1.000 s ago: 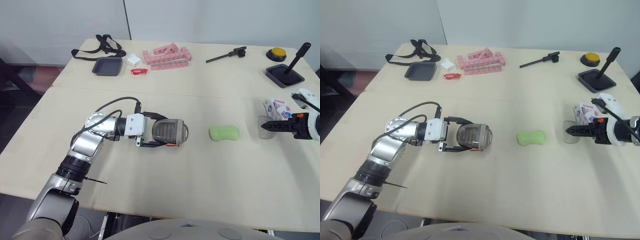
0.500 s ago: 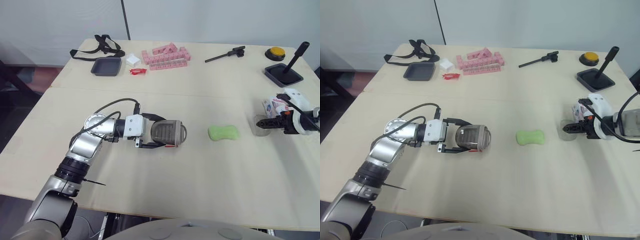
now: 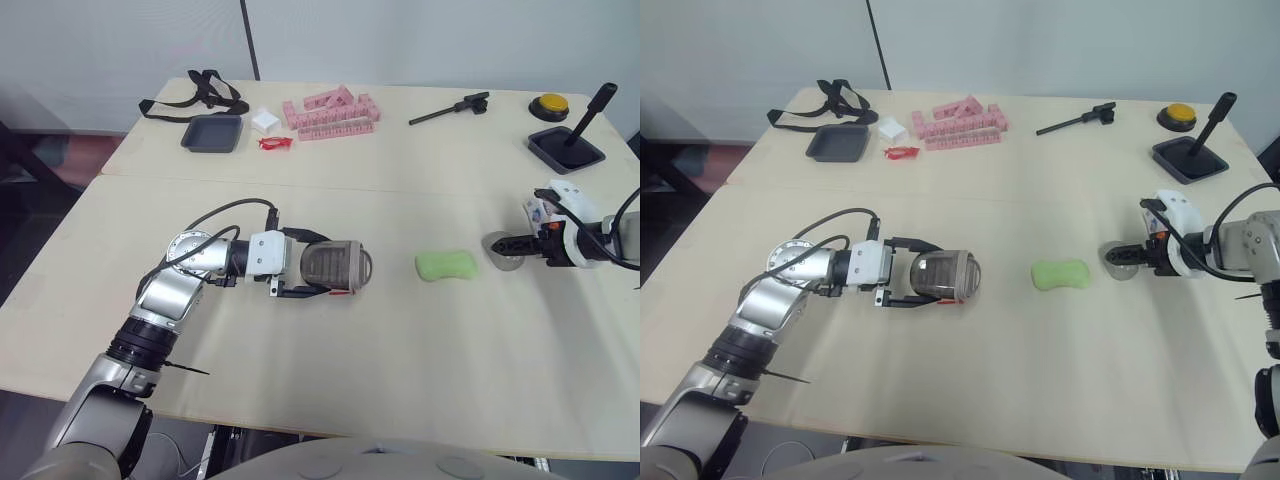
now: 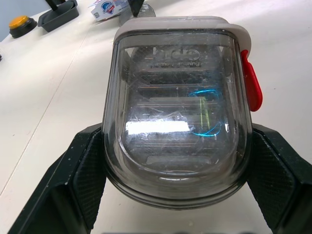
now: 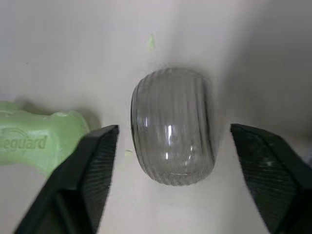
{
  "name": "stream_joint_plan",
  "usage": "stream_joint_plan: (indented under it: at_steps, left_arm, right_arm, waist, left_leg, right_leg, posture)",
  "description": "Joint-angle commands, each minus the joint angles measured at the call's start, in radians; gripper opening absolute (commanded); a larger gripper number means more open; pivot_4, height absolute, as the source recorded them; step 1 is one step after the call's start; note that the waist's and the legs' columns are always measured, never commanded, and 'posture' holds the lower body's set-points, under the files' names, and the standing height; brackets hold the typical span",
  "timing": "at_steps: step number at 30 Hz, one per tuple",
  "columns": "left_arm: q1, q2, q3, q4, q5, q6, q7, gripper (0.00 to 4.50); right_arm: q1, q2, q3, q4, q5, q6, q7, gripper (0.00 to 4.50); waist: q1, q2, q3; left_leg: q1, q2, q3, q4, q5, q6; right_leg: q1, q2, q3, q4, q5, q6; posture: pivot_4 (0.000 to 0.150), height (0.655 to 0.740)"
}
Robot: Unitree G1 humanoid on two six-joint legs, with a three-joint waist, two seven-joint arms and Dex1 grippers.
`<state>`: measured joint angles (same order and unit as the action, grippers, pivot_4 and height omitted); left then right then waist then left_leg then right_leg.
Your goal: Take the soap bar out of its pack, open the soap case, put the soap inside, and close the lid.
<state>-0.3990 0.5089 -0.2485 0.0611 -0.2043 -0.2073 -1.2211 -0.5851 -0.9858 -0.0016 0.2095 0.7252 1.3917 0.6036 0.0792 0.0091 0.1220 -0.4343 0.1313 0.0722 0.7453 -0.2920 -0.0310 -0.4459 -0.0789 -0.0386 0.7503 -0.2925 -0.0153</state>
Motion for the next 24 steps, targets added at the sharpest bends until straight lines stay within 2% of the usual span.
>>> stream_joint_plan:
  at_steps: [1,6,10,13,17,24]
  left_arm:
    - [0.002,0.012,0.025,-0.030,-0.016,-0.009,0.010,3.46]
    - [-0.008,0.013,0.026,-0.015,-0.012,-0.013,0.009,3.46]
    - [-0.023,0.017,0.035,0.008,-0.014,-0.015,0.008,3.46]
    - [-0.042,0.017,0.038,0.033,-0.014,-0.018,0.004,3.46]
    - [-0.083,-0.002,0.039,0.077,-0.010,-0.014,0.013,3.46]
    - [-0.114,-0.001,0.034,0.121,-0.011,-0.017,-0.023,3.46]
  right_arm:
    - [-0.006,-0.013,-0.035,-0.023,-0.025,-0.008,0.027,4.46]
    - [0.027,-0.051,-0.043,-0.084,-0.042,-0.088,0.114,4.46]
    - [0.103,-0.051,-0.143,-0.202,-0.012,-0.245,0.214,4.46]
    - [0.278,-0.044,-0.234,-0.375,-0.015,-0.484,0.381,4.46]
    - [0.555,0.081,-0.305,-0.529,-0.092,-0.893,0.535,4.46]
    - [0.780,0.241,-0.280,-0.548,-0.207,-1.345,0.667,4.46]
  waist:
    - [0.000,0.000,0.000]
    - [0.000,0.000,0.000]
    - [0.001,0.000,0.000]
    - [0.007,0.000,0.000]
    - [0.012,-0.001,0.000]
    - [-0.005,-0.001,0.000]
  left_leg:
    - [0.000,0.000,0.000,0.000,0.000,0.000]
    - [0.000,0.000,0.000,0.000,0.000,0.000]
    - [-0.001,0.000,0.000,0.000,0.000,0.000]
    - [-0.001,0.001,0.001,0.000,-0.001,0.001]
    - [-0.003,0.003,0.002,0.001,-0.001,0.003]
    - [-0.006,0.002,0.005,0.004,-0.001,0.007]
  right_leg:
    - [0.000,0.000,0.000,0.000,0.000,0.000]
    - [0.000,0.000,0.000,0.000,0.000,0.000]
    - [0.000,0.000,0.000,0.000,0.000,0.000]
    - [0.000,0.000,-0.001,0.000,0.000,0.000]
    - [0.000,0.000,-0.002,-0.001,0.000,0.000]
    - [-0.005,-0.003,0.000,0.002,0.000,-0.001]
  posture:
    - [0.150,0.7109]
    - [0.150,0.7109]
    - [0.150,0.7109]
    - [0.150,0.7109]
    - [0.150,0.7109]
    - [0.150,0.7109]
